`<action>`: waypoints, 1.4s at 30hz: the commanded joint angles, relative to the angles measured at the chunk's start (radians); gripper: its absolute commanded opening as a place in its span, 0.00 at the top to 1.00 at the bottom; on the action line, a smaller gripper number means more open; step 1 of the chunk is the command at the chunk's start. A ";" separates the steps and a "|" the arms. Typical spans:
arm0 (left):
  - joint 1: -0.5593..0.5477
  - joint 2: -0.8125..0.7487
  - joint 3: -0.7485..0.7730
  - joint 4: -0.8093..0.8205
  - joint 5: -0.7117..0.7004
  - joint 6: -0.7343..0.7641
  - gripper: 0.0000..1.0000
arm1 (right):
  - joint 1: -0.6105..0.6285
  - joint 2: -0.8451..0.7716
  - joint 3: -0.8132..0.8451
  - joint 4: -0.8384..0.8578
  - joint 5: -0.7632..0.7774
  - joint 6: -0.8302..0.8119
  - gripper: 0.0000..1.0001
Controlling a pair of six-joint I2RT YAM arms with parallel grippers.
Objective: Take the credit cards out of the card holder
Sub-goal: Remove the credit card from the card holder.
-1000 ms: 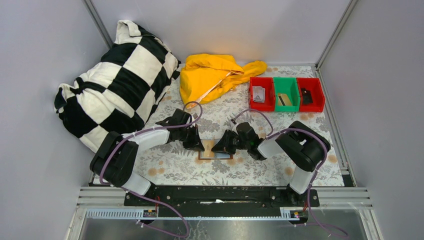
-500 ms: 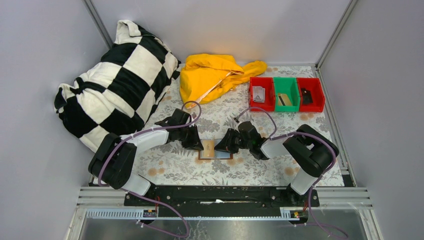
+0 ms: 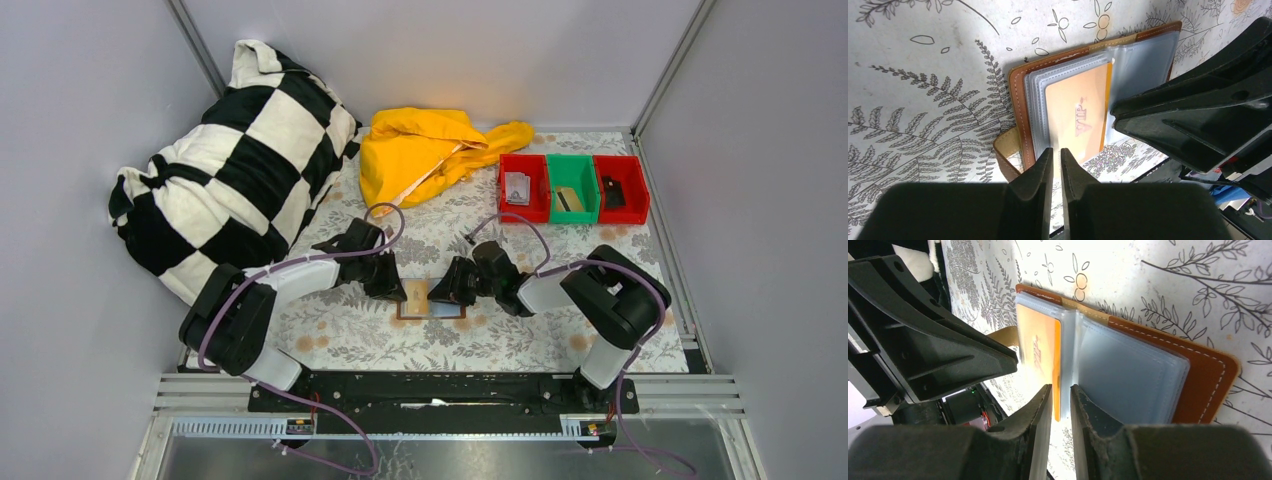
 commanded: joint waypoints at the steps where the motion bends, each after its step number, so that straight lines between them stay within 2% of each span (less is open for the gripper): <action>1: -0.010 0.017 0.032 0.039 0.009 0.004 0.87 | -0.007 0.026 0.032 0.016 0.007 -0.006 0.72; 14: -0.021 0.055 0.020 0.107 0.057 -0.017 0.88 | -0.008 0.095 0.026 0.103 -0.040 0.048 0.72; 16: -0.023 0.067 0.022 0.110 0.054 -0.017 0.89 | -0.008 0.095 0.022 0.120 -0.043 0.055 0.76; 23: -0.023 0.079 0.025 0.096 0.022 -0.014 0.89 | -0.015 0.056 -0.012 0.122 -0.025 0.062 1.00; 40: -0.021 0.111 0.022 0.065 -0.006 0.003 0.90 | -0.080 -0.028 -0.088 0.091 -0.035 0.023 1.00; 42: -0.021 0.111 0.017 0.070 -0.002 0.002 0.90 | -0.083 -0.029 -0.092 0.090 -0.039 0.020 0.96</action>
